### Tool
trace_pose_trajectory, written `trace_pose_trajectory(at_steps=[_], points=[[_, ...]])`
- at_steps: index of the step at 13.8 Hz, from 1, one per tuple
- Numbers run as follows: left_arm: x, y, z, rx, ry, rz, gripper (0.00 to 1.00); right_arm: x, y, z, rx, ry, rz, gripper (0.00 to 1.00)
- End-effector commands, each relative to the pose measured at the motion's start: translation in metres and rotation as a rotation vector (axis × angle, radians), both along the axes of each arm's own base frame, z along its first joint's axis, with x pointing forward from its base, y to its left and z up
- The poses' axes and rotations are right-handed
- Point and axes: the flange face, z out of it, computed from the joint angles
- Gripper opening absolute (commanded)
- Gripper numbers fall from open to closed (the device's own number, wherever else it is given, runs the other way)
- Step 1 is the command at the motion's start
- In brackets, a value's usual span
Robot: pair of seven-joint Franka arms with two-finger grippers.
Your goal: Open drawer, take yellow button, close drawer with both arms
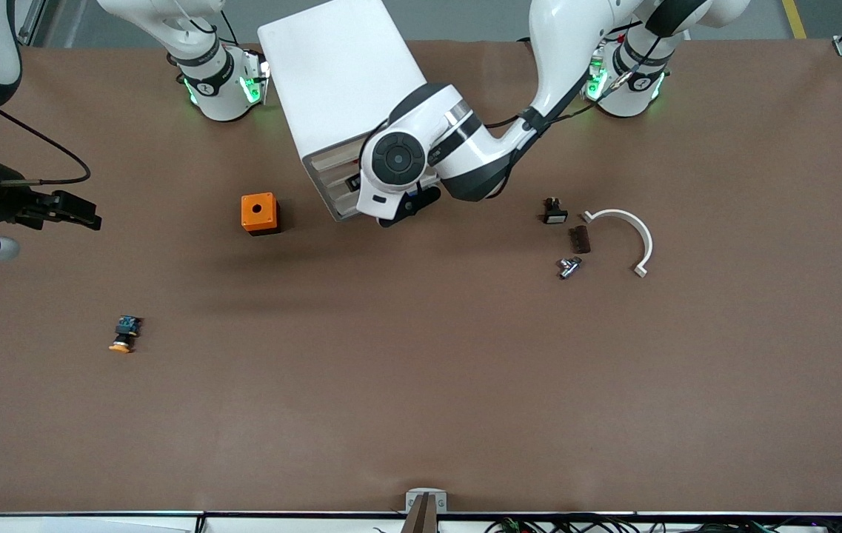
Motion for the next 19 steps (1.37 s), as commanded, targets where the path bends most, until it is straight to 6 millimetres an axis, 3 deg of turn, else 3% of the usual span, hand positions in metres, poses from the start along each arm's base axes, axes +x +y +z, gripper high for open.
trace_pose_trajectory(at_steps=[1,4,7,10,14,16,19], points=[[0.041,0.042,0.056,-0.004,-0.126,0.044,0.99,0.006,0.000,0.020,-0.013,-0.032,-0.012,1.00],[0.079,0.105,0.136,-0.068,-0.240,0.043,0.99,0.014,-0.004,0.034,-0.011,-0.063,-0.015,1.00],[0.098,0.168,0.176,-0.033,-0.268,-0.020,0.99,0.013,-0.004,0.048,-0.003,-0.083,-0.014,1.00],[0.096,0.219,0.202,0.063,-0.273,-0.165,0.99,0.000,-0.005,0.044,0.002,0.006,-0.027,1.00],[0.117,0.313,0.237,0.053,-0.279,-0.234,0.99,-0.009,-0.019,0.052,-0.007,0.022,-0.047,1.00],[0.128,0.358,0.246,0.040,-0.282,-0.255,0.99,-0.013,-0.030,0.056,0.005,0.018,-0.069,1.00],[0.130,0.414,0.255,0.017,-0.264,-0.336,0.99,-0.039,-0.029,0.072,0.007,0.001,-0.068,1.00]])
